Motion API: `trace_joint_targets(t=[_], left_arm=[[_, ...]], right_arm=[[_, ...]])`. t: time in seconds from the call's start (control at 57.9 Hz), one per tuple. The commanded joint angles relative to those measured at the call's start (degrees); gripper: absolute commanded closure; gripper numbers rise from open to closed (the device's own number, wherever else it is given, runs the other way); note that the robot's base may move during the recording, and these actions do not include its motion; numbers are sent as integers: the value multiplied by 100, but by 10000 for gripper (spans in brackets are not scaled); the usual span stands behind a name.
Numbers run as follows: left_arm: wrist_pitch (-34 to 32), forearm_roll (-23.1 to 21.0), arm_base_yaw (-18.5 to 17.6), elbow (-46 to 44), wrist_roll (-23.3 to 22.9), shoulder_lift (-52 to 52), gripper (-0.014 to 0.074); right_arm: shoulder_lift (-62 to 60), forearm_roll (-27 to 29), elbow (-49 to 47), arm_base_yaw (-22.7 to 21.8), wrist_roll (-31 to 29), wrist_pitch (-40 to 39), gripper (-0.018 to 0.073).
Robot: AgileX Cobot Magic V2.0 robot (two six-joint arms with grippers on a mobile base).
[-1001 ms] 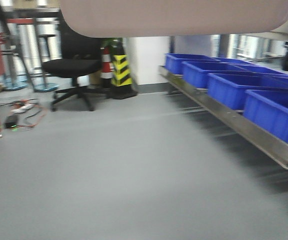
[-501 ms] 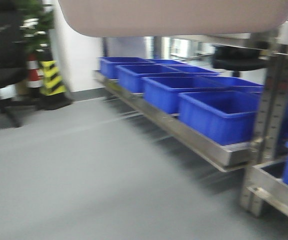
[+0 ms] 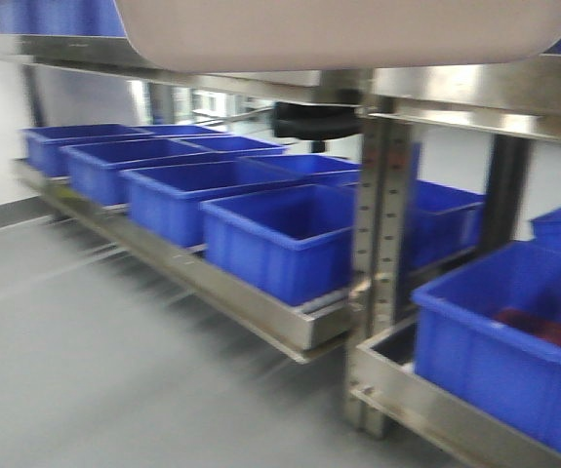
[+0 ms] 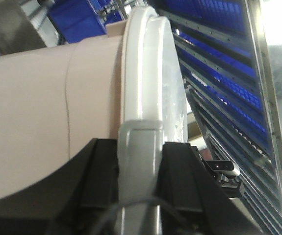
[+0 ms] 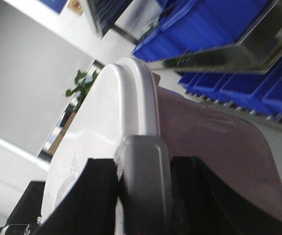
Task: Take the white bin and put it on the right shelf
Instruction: 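Hold the bin raised while the base drives to the steel shelving, then align the held bin above the upper roller shelf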
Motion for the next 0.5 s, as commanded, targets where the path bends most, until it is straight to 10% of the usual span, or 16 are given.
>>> trace_joint_targets(t=[0.0,0.483], left_arm=[[1540,-685,-189,-209,141,-266,722],[1540,-685,-189,-209,141,-266,722]], right_arm=[[-148,515,-184,125,-71,729,500],[-148,515,-184,125,-71,729,500]])
